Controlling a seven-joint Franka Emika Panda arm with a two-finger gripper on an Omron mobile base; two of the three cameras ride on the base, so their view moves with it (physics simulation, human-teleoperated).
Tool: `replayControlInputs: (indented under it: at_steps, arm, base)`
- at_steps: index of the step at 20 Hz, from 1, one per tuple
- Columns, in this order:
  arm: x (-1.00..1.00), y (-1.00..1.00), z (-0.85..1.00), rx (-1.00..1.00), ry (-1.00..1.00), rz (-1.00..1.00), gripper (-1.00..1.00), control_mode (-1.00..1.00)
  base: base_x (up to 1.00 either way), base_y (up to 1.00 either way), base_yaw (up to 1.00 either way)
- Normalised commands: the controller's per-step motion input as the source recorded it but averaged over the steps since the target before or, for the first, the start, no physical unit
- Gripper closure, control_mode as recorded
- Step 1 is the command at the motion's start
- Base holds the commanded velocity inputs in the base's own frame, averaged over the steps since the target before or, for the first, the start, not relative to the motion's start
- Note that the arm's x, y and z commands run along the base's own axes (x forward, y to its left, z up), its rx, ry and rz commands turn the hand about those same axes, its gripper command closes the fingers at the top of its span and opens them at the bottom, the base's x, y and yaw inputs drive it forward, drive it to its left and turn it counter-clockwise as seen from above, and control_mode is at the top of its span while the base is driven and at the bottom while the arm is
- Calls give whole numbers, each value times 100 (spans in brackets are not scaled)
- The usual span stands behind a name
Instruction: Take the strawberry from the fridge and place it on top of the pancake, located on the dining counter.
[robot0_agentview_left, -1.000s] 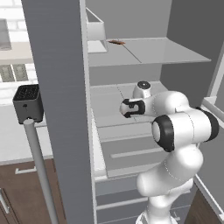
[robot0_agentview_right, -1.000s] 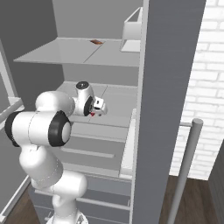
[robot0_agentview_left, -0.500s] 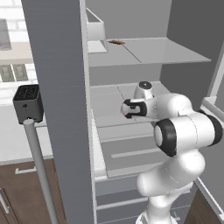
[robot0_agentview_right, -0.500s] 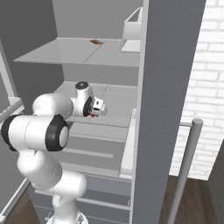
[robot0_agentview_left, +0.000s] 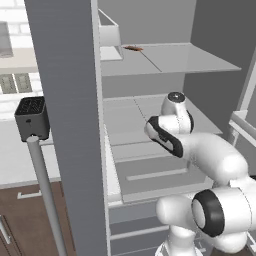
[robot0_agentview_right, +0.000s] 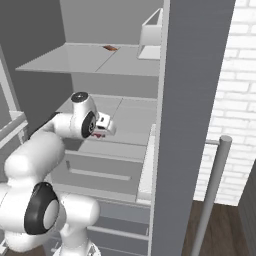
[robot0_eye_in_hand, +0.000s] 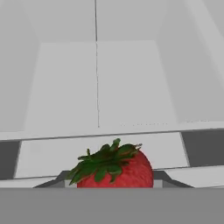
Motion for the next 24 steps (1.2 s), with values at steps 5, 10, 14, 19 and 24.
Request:
replayControlInputs:
  at_steps: [5, 10, 14, 19, 24]
  arm:
    - [-100, 6, 66, 0, -5, 2, 100, -100]
    - [-100, 3, 74, 1, 0, 2, 100, -100]
    - [-100, 0, 57, 2, 0, 5, 100, -100]
    - [-100, 0, 43, 1, 0, 5, 100, -100]
    - [-94, 1, 1, -2, 0, 4, 100, -100]
  base:
    - [0, 0, 0]
    - [0, 0, 0]
    - [0, 0, 0]
    - [0, 0, 0]
    - [0, 0, 0]
